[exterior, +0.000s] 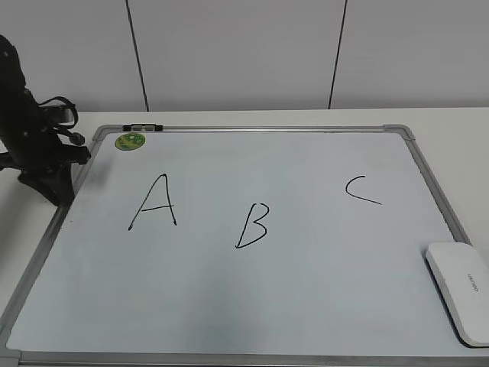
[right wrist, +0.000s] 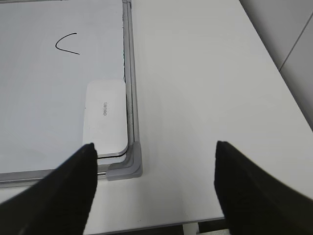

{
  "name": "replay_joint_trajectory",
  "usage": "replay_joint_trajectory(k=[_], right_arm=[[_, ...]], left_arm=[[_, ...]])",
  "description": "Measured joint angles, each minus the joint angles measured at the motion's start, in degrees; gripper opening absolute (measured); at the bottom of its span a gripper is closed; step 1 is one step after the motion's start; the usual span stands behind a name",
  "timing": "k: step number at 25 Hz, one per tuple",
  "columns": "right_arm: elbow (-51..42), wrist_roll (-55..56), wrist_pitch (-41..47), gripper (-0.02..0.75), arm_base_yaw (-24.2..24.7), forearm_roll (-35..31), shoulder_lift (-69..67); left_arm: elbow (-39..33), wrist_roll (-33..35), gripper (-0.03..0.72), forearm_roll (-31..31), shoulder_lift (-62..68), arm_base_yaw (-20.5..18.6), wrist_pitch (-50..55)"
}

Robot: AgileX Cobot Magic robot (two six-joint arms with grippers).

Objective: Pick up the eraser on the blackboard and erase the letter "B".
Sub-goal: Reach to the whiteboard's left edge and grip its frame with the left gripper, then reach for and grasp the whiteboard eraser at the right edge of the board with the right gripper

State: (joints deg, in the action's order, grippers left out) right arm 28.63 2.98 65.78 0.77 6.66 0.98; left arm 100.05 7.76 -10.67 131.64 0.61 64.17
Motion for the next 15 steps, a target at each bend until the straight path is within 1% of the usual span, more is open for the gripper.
replay_joint_trajectory(k=[3,15], right_arm=[[0.0,0.0,0.0,0.554,0.0,0.0,0.0],[0.0,0.0,0.0,0.554,0.0,1.2,0.0]], left_arm=[[0.0,0.0,0.078,0.0,0.0,0.0,0.0],[0.1,0.0,0.075,0.0,0.0,0.0,0.2]])
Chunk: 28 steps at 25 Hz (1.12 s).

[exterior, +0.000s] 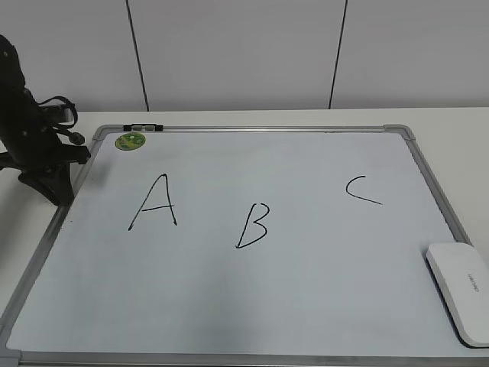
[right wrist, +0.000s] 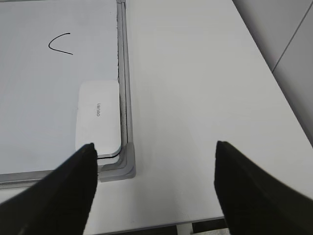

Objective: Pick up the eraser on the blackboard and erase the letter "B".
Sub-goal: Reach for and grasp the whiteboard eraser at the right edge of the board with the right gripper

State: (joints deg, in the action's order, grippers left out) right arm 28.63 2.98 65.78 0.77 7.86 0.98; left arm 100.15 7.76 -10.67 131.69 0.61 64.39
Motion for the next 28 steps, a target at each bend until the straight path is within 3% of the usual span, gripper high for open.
replay_joint_trajectory(k=[7,13,28], right_arm=[[0.3,0.0,-0.4,0.554,0.0,0.1,-0.9],[5.1,0.1,-1.7,0.554,0.0,-0.7,-11.9],[10.3,-5.6,-3.2,0.554,0.0,-15.6,-47.3]], left_arm=[[0.0,0.0,0.075,-0.1,0.0,0.0,0.0],[0.0,0.0,0.076,-0.6,0.0,0.0,0.0],[0.0,0.0,0.077,-0.8,0.0,0.0,0.1]])
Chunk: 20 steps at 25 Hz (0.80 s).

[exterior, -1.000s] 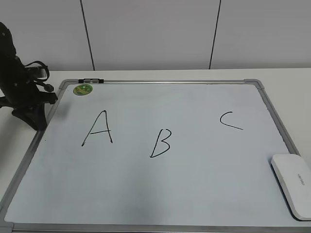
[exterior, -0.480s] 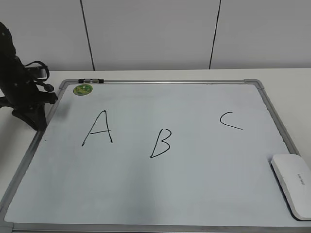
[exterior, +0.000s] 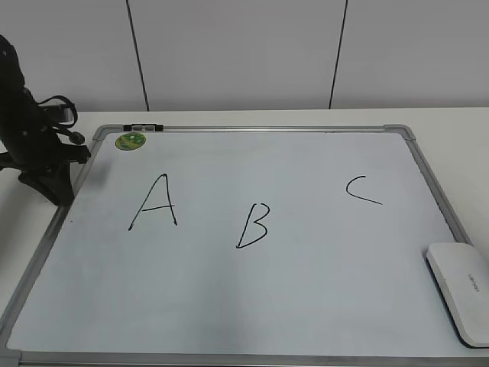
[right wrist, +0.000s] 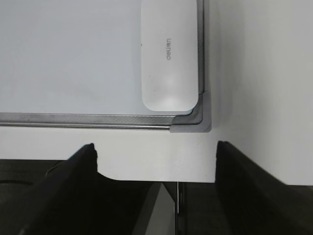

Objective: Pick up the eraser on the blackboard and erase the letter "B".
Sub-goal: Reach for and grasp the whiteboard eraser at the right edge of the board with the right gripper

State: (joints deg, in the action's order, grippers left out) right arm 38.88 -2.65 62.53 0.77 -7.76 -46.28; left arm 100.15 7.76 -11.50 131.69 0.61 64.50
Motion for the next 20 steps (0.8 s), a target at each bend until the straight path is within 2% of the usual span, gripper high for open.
replay_joint_trajectory(k=[7,13,20], right_arm=[[0.4,-1.8,-3.4,0.561,0.0,-1.3,-11.3],[2.0,-3.9,-5.9,0.651,0.0,-2.0,-22.4],[6.9,-4.3,-8.7,0.659,0.0,-2.3,-32.4]], left_arm=[[0.0,0.0,0.078,-0.7,0.0,-0.1,0.0],[0.0,0.0,0.081,-0.9,0.0,-0.1,0.0],[0.0,0.0,0.085,-1.1,0.1,-0.1,0.0]])
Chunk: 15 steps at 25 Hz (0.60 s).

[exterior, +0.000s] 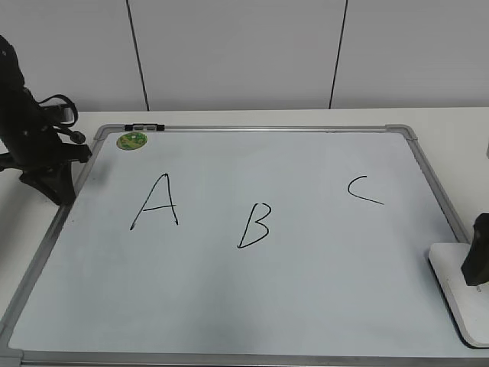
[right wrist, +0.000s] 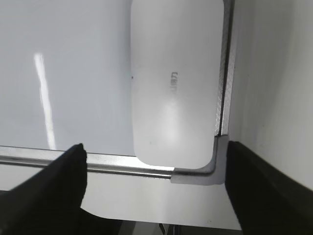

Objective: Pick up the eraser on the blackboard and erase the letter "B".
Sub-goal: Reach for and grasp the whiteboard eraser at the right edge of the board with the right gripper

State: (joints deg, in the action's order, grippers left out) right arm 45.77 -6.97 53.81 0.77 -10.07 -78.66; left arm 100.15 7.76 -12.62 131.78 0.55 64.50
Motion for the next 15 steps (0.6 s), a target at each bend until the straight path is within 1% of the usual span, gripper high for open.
replay_joint_trajectory(k=[3,5,8,11,15], right_arm=[[1.1,0.0,-0.2,0.659,-0.1,0.0,-3.4],[1.8,0.1,-0.8,0.659,-1.1,0.5,-5.5],[2.7,2.8,-2.6,0.659,-2.5,3.0,-8.2],[3.5,5.1,-3.5,0.659,-2.9,5.4,-10.7],[3.7,6.1,-5.1,0.659,-2.9,6.2,-14.0]], left_arm=[[0.0,0.0,0.087,0.0,0.0,0.0,0.0],[0.0,0.0,0.089,0.0,0.0,0.0,0.0],[0.0,0.0,0.091,-0.1,0.0,0.0,0.0],[0.0,0.0,0.092,-0.1,0.0,0.0,0.0],[0.0,0.0,0.096,-0.1,0.0,0.0,0.0]])
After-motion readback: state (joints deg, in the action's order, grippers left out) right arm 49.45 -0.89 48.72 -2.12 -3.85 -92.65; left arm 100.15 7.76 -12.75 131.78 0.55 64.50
